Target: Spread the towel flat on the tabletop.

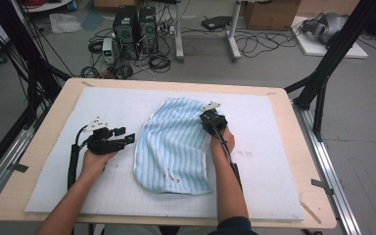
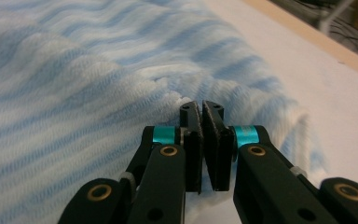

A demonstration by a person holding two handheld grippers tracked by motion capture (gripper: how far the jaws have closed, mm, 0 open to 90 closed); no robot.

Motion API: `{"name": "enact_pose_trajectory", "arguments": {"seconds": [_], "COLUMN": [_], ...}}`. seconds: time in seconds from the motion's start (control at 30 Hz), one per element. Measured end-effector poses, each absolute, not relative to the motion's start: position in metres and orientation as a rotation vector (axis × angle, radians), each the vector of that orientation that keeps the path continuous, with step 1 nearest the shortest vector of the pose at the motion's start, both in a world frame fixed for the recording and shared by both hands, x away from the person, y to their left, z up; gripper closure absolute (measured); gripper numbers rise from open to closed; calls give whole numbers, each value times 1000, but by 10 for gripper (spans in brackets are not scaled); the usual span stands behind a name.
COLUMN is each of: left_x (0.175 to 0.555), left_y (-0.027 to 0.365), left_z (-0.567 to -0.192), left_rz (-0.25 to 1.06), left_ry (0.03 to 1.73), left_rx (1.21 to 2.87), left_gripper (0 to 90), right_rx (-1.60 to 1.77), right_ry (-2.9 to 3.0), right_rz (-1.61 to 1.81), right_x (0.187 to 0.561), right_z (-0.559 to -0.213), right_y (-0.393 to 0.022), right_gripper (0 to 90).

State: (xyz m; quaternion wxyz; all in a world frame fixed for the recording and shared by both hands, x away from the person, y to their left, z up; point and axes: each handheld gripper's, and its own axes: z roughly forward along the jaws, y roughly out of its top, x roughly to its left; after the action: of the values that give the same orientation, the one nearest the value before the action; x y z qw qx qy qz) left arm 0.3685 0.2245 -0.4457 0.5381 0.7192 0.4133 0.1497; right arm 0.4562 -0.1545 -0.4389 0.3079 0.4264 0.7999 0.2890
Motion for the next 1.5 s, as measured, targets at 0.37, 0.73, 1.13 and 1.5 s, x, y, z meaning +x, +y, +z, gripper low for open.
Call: {"name": "enact_pose_trajectory", "arguments": {"seconds": [0.37, 0.73, 1.13, 1.5], "left_x": [365, 363, 361, 363], "left_y": [220, 205, 185, 160], "left_z": [-449, -449, -450, -450], "left_rz": [341, 325, 228, 365], "left_ry": [969, 910, 891, 831], "left_rx": [1734, 1813, 1932, 2070], "left_gripper": [411, 418, 428, 865], "right_rx": [1306, 1216, 1114, 1048], "right_ry": [2025, 2136, 2353, 2378], "right_rz": [960, 1177, 1184, 1047], "right_x": [455, 391, 349, 357], "right_z": [-430, -419, -435, -446], "right_y": [-183, -216, -204, -191], "right_gripper": [599, 444, 479, 852]}}
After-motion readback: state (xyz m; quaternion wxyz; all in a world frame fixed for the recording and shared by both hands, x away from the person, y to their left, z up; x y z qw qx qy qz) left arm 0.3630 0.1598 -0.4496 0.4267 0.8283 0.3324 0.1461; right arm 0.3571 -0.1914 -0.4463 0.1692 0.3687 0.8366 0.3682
